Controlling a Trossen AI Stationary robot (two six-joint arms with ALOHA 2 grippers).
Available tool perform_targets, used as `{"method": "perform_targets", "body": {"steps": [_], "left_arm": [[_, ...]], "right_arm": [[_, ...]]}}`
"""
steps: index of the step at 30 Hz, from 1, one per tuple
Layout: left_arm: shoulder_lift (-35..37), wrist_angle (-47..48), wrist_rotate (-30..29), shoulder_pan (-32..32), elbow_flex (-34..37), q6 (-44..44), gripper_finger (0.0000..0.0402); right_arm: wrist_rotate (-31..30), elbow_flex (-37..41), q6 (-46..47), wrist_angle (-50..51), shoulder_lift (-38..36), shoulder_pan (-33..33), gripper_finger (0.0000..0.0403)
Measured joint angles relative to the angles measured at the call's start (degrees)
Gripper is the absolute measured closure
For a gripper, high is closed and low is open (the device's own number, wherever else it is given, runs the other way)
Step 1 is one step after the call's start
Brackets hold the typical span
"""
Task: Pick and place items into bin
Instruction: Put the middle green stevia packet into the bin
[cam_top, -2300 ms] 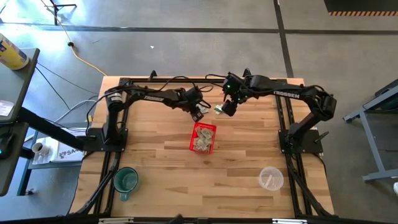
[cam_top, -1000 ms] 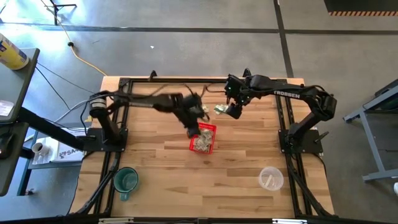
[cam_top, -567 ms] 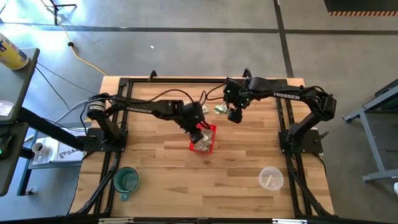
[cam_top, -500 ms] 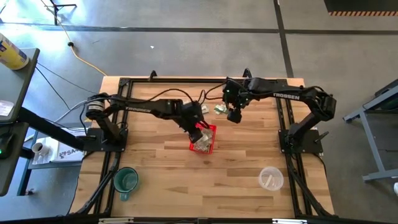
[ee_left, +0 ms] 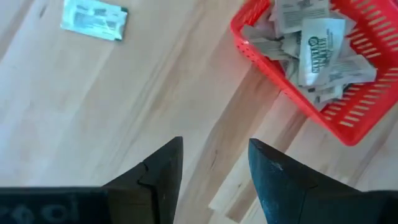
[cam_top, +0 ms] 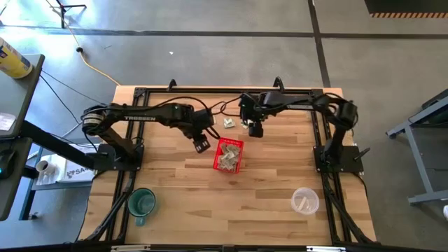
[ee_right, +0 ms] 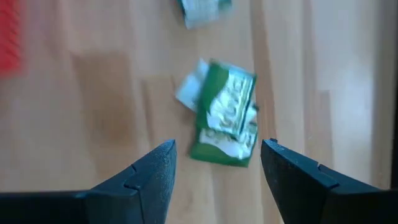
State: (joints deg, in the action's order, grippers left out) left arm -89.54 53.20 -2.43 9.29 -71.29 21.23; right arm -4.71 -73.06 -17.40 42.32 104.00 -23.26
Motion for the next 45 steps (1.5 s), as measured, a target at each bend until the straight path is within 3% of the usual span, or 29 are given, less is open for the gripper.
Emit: {"method": "perform_targets", "body": {"steps": [10, 24, 45], "left_arm": [[-0.08, -1.22, 0.56, 1.06, 3.31, -2.76, 0.0190], [-0.08, -2.69, 1.97, 8.84, 6.71, -5.34, 0.0188], [-0.08, -4.20, 3.12, 9.19, 6.71, -7.50, 0.0188]], "right_arm": [[0.89, 0.04, -4.69, -2.96, 5.87, -2.25, 0.0178], [2.45, 0.04, -3.36, -6.18, 7.13, -3.44, 0.0179], [4.14, -2.30, 2.37, -2.86, 9.52, -4.11, 0.0199]]}}
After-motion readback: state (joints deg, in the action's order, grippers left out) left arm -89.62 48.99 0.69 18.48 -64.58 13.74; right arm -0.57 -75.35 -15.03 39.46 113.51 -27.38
